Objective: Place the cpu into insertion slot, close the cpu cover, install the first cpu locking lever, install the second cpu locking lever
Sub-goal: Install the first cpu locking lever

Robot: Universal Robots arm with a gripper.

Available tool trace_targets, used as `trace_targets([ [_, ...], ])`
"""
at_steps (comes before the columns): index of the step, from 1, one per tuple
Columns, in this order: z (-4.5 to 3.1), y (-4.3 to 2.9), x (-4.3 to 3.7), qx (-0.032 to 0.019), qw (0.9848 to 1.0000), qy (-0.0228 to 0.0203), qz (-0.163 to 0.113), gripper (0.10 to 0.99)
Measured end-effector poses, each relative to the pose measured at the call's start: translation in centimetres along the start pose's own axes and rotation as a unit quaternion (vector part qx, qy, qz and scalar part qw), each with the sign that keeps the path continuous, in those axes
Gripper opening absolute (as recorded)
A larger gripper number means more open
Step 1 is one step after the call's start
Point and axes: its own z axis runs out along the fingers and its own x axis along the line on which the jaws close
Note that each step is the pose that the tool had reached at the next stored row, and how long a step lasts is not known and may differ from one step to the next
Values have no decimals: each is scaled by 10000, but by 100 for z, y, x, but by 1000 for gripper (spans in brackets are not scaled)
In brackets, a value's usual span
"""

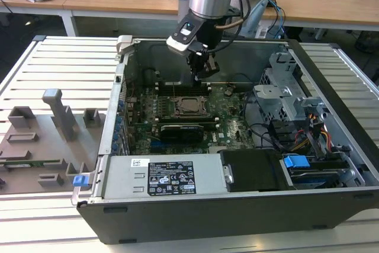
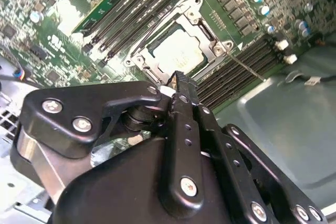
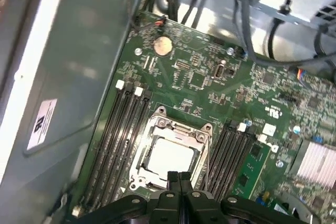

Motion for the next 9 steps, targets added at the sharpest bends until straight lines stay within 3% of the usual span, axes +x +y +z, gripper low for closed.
trace_targets([
  [3,0,0,0,-1,9996,-14,-264,106],
  [5,0,0,0,-2,9982,-31,-602,106],
  [9,0,0,0,-3,9961,-46,-885,106],
])
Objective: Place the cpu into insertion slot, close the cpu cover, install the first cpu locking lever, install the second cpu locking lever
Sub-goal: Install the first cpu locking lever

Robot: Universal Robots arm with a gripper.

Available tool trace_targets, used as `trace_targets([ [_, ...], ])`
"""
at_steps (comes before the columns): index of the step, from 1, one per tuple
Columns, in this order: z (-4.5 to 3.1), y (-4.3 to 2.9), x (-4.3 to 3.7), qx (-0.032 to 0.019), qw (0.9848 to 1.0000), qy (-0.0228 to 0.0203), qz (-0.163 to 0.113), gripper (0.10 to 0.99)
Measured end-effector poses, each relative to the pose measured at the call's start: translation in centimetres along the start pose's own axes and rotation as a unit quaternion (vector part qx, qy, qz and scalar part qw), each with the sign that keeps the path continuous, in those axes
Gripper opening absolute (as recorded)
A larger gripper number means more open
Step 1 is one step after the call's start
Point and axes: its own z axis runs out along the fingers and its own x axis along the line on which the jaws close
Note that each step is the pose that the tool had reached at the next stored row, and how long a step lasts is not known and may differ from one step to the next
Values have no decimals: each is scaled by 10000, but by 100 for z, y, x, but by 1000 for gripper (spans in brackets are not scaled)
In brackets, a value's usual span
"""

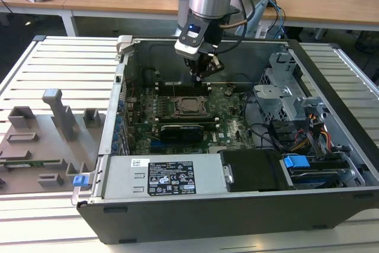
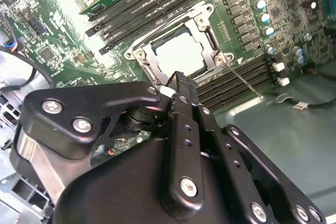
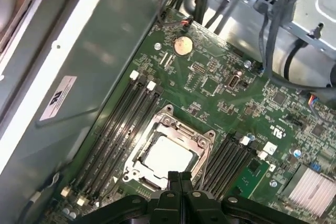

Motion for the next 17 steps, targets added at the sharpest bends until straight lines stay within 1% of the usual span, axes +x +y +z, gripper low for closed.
trace_targets([
  [4,0,0,0,-1,9998,-10,-188,106],
  [7,0,0,0,-1,9992,-21,-398,106],
  [9,0,0,0,-1,9989,-25,-473,106],
  [13,0,0,0,-2,9975,-37,-705,106],
  [15,0,0,0,-3,9966,-44,-825,106],
  [17,0,0,0,-3,9952,-51,-973,106],
])
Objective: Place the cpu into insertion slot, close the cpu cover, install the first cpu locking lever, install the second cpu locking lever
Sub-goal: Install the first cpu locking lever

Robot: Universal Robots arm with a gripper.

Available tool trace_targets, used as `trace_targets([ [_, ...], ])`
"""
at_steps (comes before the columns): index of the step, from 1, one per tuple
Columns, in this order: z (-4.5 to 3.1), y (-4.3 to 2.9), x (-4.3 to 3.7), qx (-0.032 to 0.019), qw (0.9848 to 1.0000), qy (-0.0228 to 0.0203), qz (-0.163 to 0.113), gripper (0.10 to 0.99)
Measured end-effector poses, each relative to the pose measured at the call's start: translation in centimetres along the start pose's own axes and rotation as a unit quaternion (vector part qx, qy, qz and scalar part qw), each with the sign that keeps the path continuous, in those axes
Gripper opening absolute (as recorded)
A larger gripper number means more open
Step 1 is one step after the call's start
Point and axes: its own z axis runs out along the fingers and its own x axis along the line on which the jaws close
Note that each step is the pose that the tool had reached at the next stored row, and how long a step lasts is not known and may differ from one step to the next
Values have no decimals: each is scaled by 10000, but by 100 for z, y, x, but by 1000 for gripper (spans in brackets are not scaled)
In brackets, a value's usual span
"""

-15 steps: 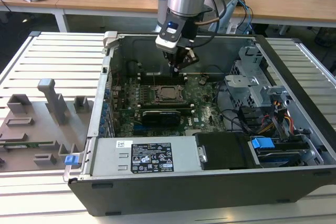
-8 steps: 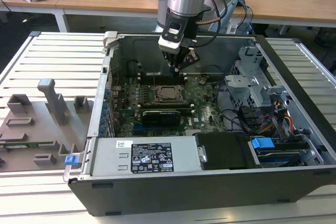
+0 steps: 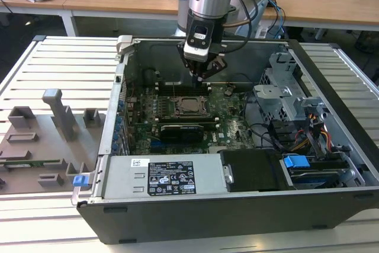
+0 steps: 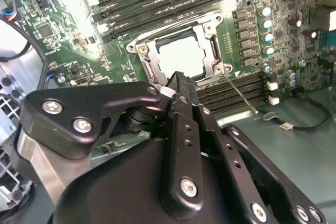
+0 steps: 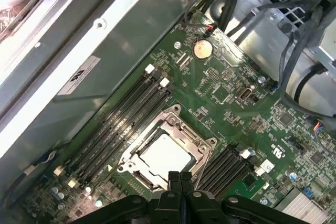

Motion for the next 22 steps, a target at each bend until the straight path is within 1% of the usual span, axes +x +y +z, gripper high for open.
trace_targets([
  [4,0,0,0,-1,9998,-12,-222,106],
  [7,0,0,0,-1,9988,-25,-481,106],
  [9,0,0,0,-2,9984,-30,-565,106],
  [11,0,0,0,-3,9971,-40,-756,106],
  [13,0,0,0,-3,9964,-44,-843,106],
  [14,0,0,0,-3,9958,-48,-917,106],
  [16,0,0,0,-3,9950,-52,-993,106],
  [17,0,0,0,-3,9944,-55,-1057,106],
  [21,0,0,0,-4,9927,-63,-1204,106],
  [22,0,0,0,-4,9920,-66,-1263,106],
])
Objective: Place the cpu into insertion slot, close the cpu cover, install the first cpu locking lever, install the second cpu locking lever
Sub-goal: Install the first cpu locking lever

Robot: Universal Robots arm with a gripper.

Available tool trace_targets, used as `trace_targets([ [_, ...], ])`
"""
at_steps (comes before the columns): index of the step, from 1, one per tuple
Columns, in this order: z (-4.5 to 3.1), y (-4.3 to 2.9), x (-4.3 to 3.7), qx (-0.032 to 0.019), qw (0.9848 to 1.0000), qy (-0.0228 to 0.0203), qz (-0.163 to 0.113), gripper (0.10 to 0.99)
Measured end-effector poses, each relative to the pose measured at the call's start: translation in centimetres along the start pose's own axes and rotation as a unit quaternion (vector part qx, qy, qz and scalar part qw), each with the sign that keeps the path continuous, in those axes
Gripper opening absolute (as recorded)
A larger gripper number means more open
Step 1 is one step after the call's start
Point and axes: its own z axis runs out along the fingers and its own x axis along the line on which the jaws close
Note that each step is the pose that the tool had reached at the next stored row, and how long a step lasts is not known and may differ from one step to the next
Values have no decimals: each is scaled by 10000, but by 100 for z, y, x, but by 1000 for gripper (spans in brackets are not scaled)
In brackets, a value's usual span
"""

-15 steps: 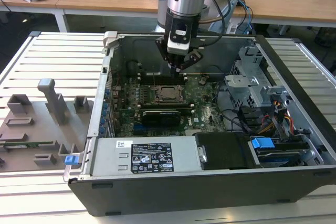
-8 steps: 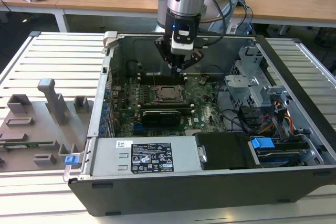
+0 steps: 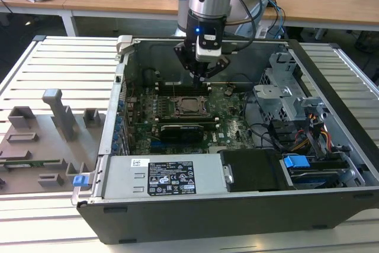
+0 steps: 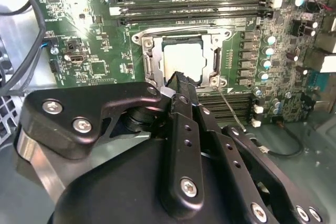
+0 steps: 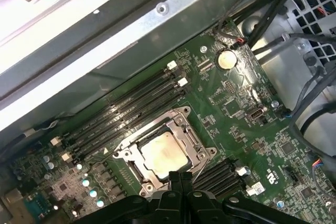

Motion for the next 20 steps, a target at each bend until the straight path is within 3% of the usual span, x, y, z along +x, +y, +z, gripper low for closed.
trace_targets([
  [7,0,0,0,-2,9982,-31,-592,106],
  [11,0,0,0,-3,9963,-45,-853,106],
  [13,0,0,0,-3,9947,-54,-1031,106],
  [20,0,0,0,-6,9860,-87,-1664,106],
])
